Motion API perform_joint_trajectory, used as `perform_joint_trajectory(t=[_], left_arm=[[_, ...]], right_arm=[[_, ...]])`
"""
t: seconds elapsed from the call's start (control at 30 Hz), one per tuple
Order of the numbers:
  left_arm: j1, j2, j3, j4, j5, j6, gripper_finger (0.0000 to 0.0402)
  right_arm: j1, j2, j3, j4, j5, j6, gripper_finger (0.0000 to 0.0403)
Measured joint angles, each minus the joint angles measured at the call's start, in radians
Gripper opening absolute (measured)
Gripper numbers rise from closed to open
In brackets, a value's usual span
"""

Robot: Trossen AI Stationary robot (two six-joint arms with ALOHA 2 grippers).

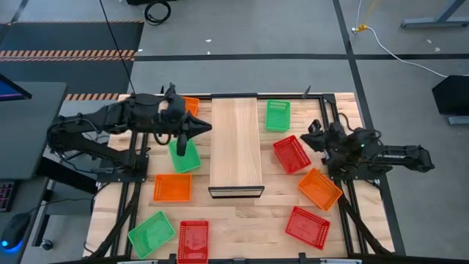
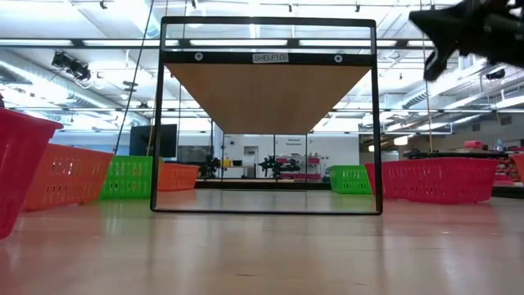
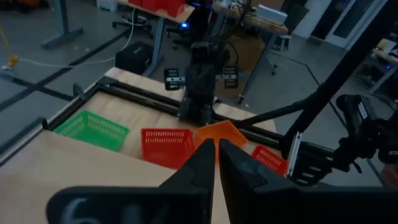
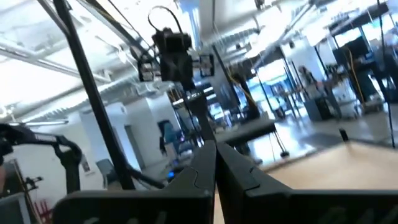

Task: Stack baskets on shelf by color
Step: Put the top left green bin on the shelf

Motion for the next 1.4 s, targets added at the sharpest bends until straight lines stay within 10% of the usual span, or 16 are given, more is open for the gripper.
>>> perform_joint_trajectory(t=[0.63, 1.4], left_arm=[[0.043, -0.016, 0.016, -0.001, 0.013, -0.071, 0.0028], [0.043, -0.024, 0.016, 0.004, -0.005, -0.063, 0.0042]], right_arm=[[0.0, 0.539, 0.941, -0.819, -0.008, -0.073, 0.0013], [0.001, 0.817, 1.11, -0.345, -0.06, 0.32, 0.0013]])
